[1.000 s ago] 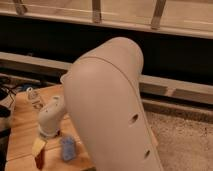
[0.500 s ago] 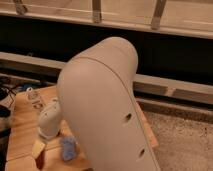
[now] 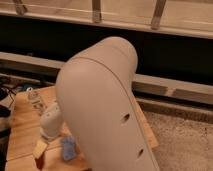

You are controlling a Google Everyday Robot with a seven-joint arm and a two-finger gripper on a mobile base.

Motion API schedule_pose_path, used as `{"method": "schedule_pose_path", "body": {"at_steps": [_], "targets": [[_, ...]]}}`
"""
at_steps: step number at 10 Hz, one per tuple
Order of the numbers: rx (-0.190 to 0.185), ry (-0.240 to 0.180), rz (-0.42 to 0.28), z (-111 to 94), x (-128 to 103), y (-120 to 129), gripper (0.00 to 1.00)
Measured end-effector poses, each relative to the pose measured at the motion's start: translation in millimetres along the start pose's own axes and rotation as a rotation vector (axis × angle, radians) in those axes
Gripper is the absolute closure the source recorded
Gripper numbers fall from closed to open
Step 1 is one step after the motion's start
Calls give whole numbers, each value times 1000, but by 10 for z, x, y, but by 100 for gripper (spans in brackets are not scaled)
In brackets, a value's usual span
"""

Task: Place the pepper on the white sponge

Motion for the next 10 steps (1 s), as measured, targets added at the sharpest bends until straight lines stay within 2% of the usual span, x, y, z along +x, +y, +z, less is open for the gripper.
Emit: {"method": "schedule_pose_path", "body": {"at_steps": [4, 7, 10], "targets": [[2, 6, -19, -7, -28, 65, 3], [-17, -23, -55, -13, -61, 214, 3], [-59, -36, -124, 58, -144, 377, 3]]}}
